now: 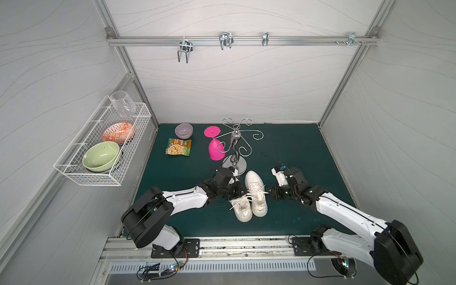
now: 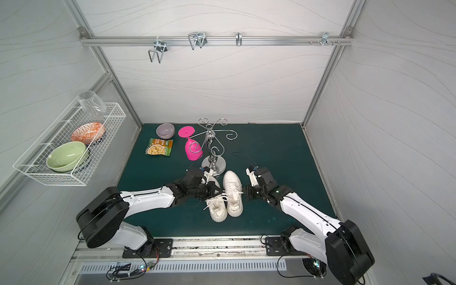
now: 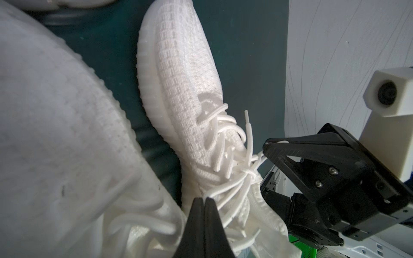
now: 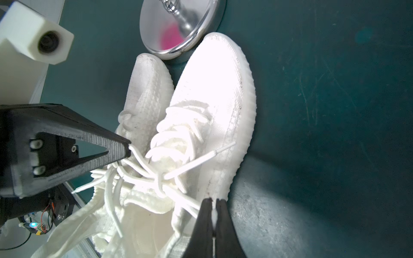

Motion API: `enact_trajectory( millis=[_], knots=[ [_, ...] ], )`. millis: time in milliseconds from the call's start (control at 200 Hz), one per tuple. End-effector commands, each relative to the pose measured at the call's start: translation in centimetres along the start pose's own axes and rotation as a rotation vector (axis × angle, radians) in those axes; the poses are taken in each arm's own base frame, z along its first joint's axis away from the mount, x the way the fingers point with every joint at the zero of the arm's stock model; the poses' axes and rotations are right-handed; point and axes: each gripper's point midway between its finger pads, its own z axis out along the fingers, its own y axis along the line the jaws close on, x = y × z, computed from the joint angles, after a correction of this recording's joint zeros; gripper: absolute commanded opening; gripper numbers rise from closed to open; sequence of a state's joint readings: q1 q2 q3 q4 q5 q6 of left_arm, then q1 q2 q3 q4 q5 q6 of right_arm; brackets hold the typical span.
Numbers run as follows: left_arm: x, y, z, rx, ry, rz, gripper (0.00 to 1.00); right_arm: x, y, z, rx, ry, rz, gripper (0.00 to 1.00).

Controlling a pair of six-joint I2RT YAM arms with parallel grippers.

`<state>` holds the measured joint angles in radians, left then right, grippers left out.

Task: Tie the shoes
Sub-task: Tie the shoelace on the shoe, then reset both arms

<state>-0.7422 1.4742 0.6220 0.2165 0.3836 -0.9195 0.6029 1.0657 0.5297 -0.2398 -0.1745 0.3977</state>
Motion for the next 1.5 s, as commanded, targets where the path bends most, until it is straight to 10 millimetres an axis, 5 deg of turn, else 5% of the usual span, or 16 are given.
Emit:
enact_trajectory(
  millis=[0,395,580,650,750,795,885,1125,1375,1495],
  knots=[
    [-0.3,1.9,-0.5,-0.073,-0.032,-0.024,0.00,1.3,-1.9,-0.2,0.075,0.030,0.037,0.00],
    [-0.2,3.3,-0.9,-0.124,-0.054,-0.050,0.00,1.7,-2.5,-0.1,0.087,0.033,0.050,0.00],
    [-0.6,0.7,-0.9,-0.030,-0.044,0.024,0.00,0.5,0.2,-0.6,-0.044,-0.002,0.015,0.00],
    [-0.8,-0.8,-1.1,0.015,-0.027,0.069,0.00,-0.2,1.4,-1.0,-0.097,-0.013,0.002,0.25],
    [-1.1,-2.6,-1.7,0.056,-0.036,0.128,0.65,-1.4,2.3,-2.2,-0.120,-0.061,-0.002,0.58],
    [-1.4,-3.1,-2.3,0.061,-0.052,0.154,0.75,-2.0,2.3,-3.0,-0.109,-0.089,-0.006,0.66],
    [-1.6,-3.3,-3.9,0.036,-0.088,0.193,0.80,-2.9,1.6,-4.6,-0.038,-0.149,-0.002,0.76],
    [-2.5,1.9,-11.5,-0.263,-0.299,0.283,0.87,-5.9,-2.8,-8.8,0.142,-0.342,0.066,0.93],
    [-6.9,13.1,-23.4,-0.720,-0.686,0.048,0.87,-8.1,-12.5,-12.2,0.426,-0.549,0.256,0.99],
    [-8.9,16.3,-27.9,-0.933,-0.881,0.068,1.00,-8.0,-17.3,-14.1,0.617,-0.659,0.340,0.99]
  ],
)
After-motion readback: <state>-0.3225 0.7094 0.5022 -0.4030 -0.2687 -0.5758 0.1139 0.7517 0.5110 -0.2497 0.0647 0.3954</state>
